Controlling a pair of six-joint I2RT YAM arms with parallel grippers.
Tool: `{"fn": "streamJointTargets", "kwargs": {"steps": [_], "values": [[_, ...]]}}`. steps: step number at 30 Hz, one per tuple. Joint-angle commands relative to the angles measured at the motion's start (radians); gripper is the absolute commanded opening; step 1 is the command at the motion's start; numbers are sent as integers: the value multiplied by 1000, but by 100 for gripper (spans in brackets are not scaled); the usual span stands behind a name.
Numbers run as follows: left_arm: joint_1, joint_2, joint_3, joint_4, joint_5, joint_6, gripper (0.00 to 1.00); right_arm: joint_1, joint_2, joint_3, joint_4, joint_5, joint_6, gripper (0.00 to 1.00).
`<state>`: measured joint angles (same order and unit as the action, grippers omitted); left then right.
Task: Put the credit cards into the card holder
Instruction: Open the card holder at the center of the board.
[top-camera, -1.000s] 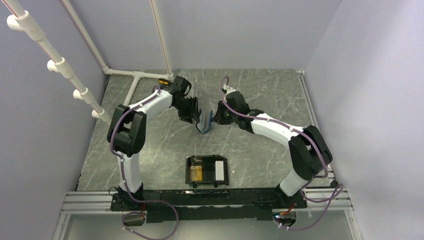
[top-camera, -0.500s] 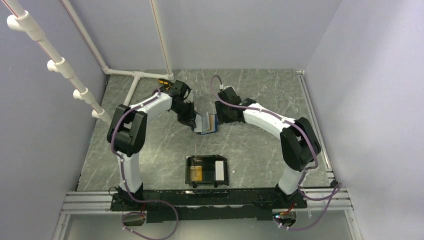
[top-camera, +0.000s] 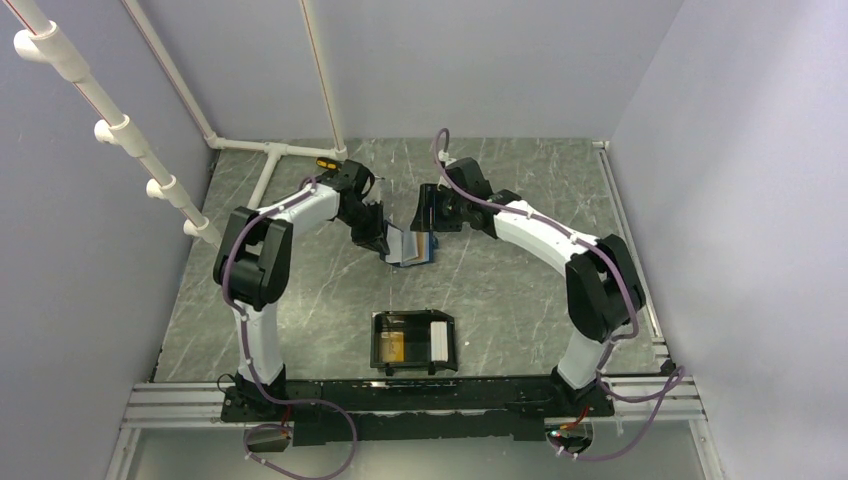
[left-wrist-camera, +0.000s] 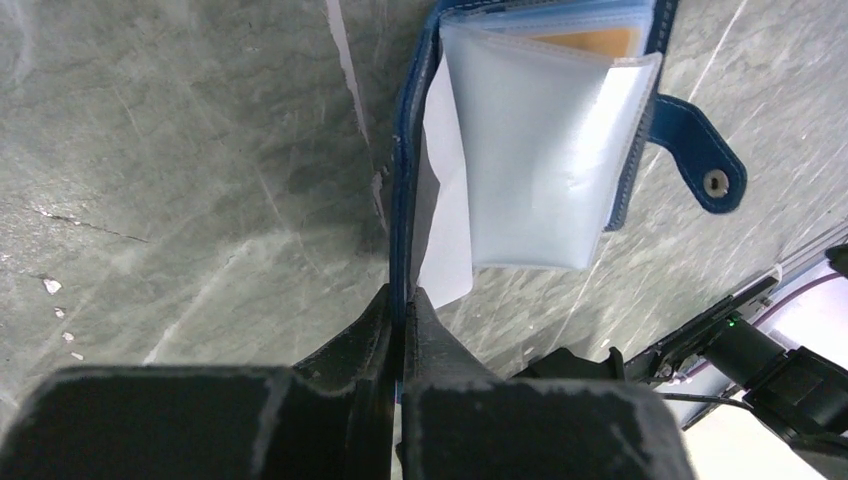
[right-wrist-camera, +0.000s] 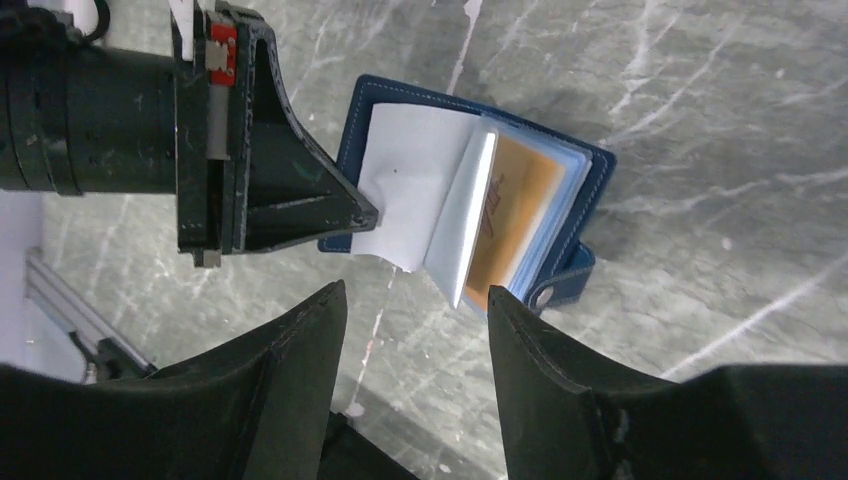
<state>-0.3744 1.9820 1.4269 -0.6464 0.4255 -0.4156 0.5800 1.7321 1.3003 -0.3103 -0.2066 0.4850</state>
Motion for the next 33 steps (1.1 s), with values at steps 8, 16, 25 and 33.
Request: {"fn": "streamJointTargets", "kwargs": {"steps": [8, 16, 25, 33], "values": [[6, 57, 19, -43, -45, 9, 0, -31, 131, 6, -16, 125, -57, 63], [6, 63, 15, -36, -28, 6, 0, -33, 98, -99, 142, -27, 5, 55], [6, 66, 18, -35, -18, 6, 0, -96, 10, -265, 350, -197, 79, 23], [6, 70, 7, 8, 86, 1, 0, -114, 35, -274, 443, -296, 96, 11]]}}
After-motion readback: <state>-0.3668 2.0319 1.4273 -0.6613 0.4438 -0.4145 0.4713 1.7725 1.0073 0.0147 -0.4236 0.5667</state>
